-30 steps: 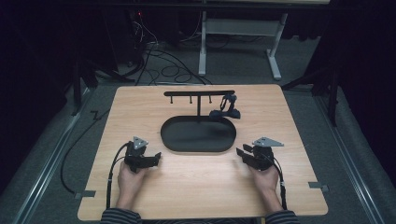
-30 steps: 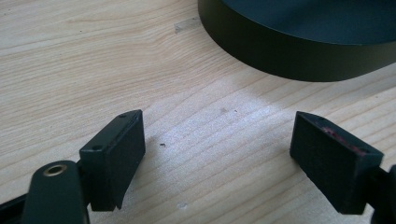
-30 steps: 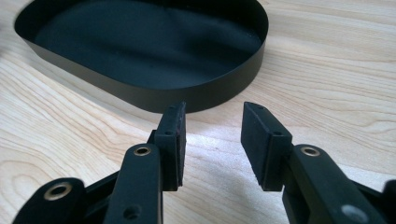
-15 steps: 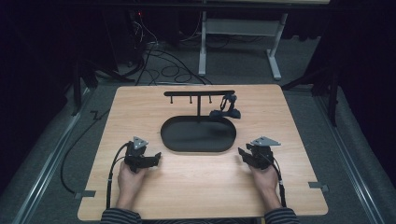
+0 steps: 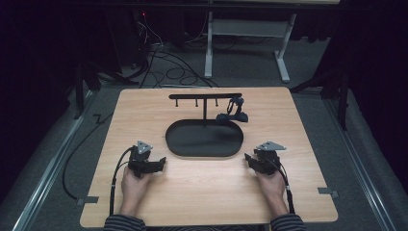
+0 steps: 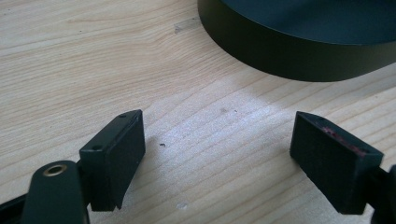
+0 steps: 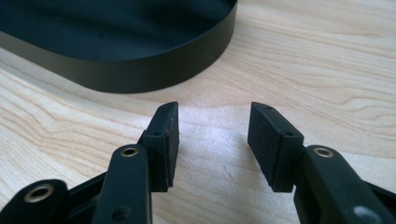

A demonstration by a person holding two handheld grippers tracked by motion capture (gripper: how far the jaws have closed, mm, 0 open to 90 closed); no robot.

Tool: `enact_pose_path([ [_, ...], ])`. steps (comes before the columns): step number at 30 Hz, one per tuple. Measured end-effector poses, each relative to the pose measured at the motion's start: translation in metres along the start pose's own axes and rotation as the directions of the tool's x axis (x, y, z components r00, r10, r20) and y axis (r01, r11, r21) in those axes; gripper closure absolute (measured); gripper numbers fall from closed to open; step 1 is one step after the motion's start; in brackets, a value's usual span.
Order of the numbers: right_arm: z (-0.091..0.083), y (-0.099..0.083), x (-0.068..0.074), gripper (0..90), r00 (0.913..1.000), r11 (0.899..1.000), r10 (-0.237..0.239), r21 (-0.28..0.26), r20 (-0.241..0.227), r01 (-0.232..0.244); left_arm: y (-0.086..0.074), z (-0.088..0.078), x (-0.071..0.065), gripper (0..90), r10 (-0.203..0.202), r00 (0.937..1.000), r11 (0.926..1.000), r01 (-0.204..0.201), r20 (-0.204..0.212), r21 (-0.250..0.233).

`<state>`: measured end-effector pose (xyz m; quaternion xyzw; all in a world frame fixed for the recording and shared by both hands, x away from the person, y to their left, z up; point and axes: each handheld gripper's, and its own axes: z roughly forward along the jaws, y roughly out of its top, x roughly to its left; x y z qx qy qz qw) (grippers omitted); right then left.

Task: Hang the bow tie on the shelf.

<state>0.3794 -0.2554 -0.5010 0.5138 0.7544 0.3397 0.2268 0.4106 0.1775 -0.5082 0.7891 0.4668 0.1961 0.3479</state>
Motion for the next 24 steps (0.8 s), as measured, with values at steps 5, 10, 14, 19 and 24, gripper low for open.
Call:
enact_pose_path([
  [5,0.0018,-0.0001,0.0030,50.4,0.9996,0.999,-0.028,0.018,0.001,0.028,-0.0001,0.0000,0.0000,18.5,0.000,1.0000,1.0000,0.000,0.000,0.000],
  [10,0.0018,-0.0002,0.0034,47.1,0.9997,1.000,-0.023,0.021,0.007,0.023,-0.0001,0.0000,-0.0001,18.5,0.001,1.0000,1.0000,-0.001,0.000,0.000],
  [14,0.0018,-0.0002,0.0037,45.2,0.9997,0.999,-0.023,0.023,0.006,0.023,-0.0001,0.0000,-0.0002,18.5,0.001,1.0000,1.0000,-0.001,0.001,0.000],
  [19,0.0020,-0.0002,0.0038,44.3,0.9996,0.999,-0.026,0.023,0.004,0.026,-0.0001,-0.0001,-0.0002,18.5,0.001,1.0000,1.0000,-0.001,0.002,0.001],
  [24,0.0021,-0.0002,0.0038,44.1,0.9997,0.999,-0.026,0.023,0.002,0.026,-0.0001,-0.0002,-0.0002,18.5,0.001,1.0000,1.0000,-0.001,0.002,0.001],
])
